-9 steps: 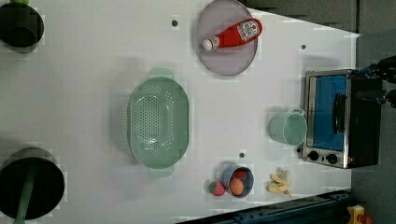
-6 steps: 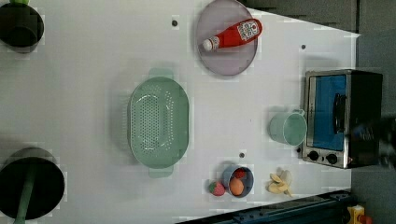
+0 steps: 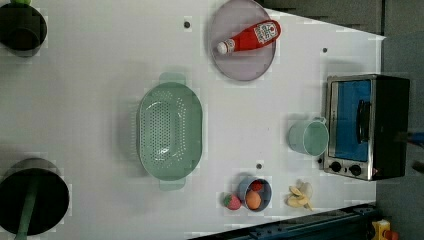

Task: Drag strainer left to right.

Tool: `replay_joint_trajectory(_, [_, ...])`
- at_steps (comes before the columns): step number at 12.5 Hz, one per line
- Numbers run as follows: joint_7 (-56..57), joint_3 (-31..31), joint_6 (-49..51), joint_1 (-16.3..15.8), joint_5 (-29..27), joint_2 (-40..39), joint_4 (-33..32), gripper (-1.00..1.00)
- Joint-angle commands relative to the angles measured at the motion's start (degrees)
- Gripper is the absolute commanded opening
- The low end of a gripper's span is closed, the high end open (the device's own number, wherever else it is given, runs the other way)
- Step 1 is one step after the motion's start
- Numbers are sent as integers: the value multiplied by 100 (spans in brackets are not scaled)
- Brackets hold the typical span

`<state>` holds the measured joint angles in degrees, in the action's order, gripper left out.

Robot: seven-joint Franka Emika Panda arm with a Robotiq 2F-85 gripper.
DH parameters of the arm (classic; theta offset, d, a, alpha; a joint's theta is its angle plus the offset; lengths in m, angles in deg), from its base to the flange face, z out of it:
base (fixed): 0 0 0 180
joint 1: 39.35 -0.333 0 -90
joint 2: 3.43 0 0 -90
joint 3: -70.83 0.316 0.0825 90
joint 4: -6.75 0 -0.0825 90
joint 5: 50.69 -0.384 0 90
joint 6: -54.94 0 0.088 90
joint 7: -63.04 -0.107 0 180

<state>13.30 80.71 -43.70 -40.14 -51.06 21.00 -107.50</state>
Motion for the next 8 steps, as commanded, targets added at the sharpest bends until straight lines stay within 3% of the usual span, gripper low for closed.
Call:
replay_joint_trajectory(1, [-1158,852,-305,-114,-97,-859,-396,100])
replay_joint_trajectory(5, [-3757,1920,-1222,-124,-89,-1981,-459,100])
replay_joint_trajectory(8, [-5496,2332,-2074,-135,23,-2906,-584,100])
